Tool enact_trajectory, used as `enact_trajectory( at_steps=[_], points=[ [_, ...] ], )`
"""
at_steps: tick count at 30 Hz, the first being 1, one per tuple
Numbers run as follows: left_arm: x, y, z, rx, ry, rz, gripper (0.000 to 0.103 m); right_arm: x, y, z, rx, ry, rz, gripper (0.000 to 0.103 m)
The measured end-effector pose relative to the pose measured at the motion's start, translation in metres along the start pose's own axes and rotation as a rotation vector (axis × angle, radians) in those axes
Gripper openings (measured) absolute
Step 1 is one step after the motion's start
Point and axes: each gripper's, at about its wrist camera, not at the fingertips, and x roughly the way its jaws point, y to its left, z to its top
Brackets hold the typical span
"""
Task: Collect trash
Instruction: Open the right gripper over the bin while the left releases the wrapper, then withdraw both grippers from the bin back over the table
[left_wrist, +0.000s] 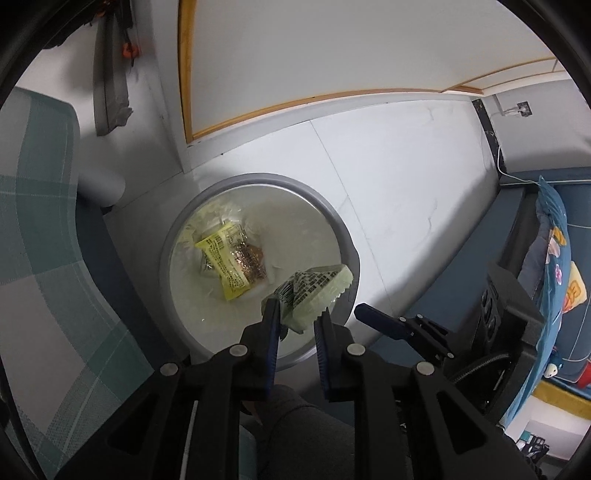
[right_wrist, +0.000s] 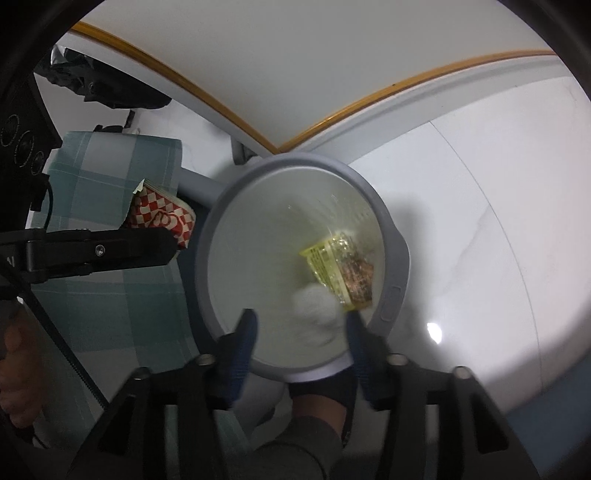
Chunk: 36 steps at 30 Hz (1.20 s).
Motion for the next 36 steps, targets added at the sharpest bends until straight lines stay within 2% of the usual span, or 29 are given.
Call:
enact_trajectory(
  at_steps=[3,5,6,10,11,13,17,20,26,28,30,36],
  points=[
    [-0.001,-0.002,-0.001,0.003,0.006,-0.002,0.021,-0.004,-0.001,-0.002,-0.007,-0.001,0.009,0.056],
    [-0.002,-0.001,-0.001,0.002,0.001,-0.003,0.036,-0.005,0.0,-0.005,-0.015,-0.005,0.01,0.058],
    [-0.004,-0.001,-0.001,-0.002,-0.005,-0.002,0.038,-0.006,0.0,-0.005,-0.017,-0.006,0.01,0.058],
    [-0.008,0.0,-0.003,-0.01,-0.013,-0.002,0.039,-0.017,-0.003,-0.009,-0.003,-0.019,0.007,0.058],
    [-0.01,-0.001,-0.003,-0.006,-0.014,-0.001,0.042,-0.021,-0.004,-0.01,0.001,-0.025,0.004,0.058],
    [-0.018,-0.004,-0.008,0.02,-0.037,0.01,0.047,-0.033,-0.006,-0.01,0.001,-0.039,-0.004,0.058],
    [-0.037,-0.008,-0.017,0.053,-0.089,0.02,0.048,-0.061,-0.001,-0.009,-0.01,-0.091,-0.02,0.059],
    [-0.055,-0.01,-0.025,0.069,-0.148,0.042,0.051,-0.085,0.006,-0.009,-0.014,-0.14,-0.024,0.059],
    [-0.11,-0.018,-0.054,0.115,-0.336,0.093,0.053,-0.137,0.037,-0.015,-0.079,-0.263,-0.05,0.064],
    [-0.131,-0.017,-0.063,0.109,-0.406,0.099,0.058,-0.155,0.048,-0.017,-0.094,-0.31,-0.052,0.065],
    [-0.151,-0.016,-0.072,0.098,-0.483,0.111,0.066,-0.173,0.059,-0.017,-0.105,-0.359,-0.053,0.068],
    [-0.193,0.003,-0.098,0.049,-0.624,0.146,0.067,-0.225,0.105,-0.028,-0.185,-0.538,-0.046,0.074]
  ],
)
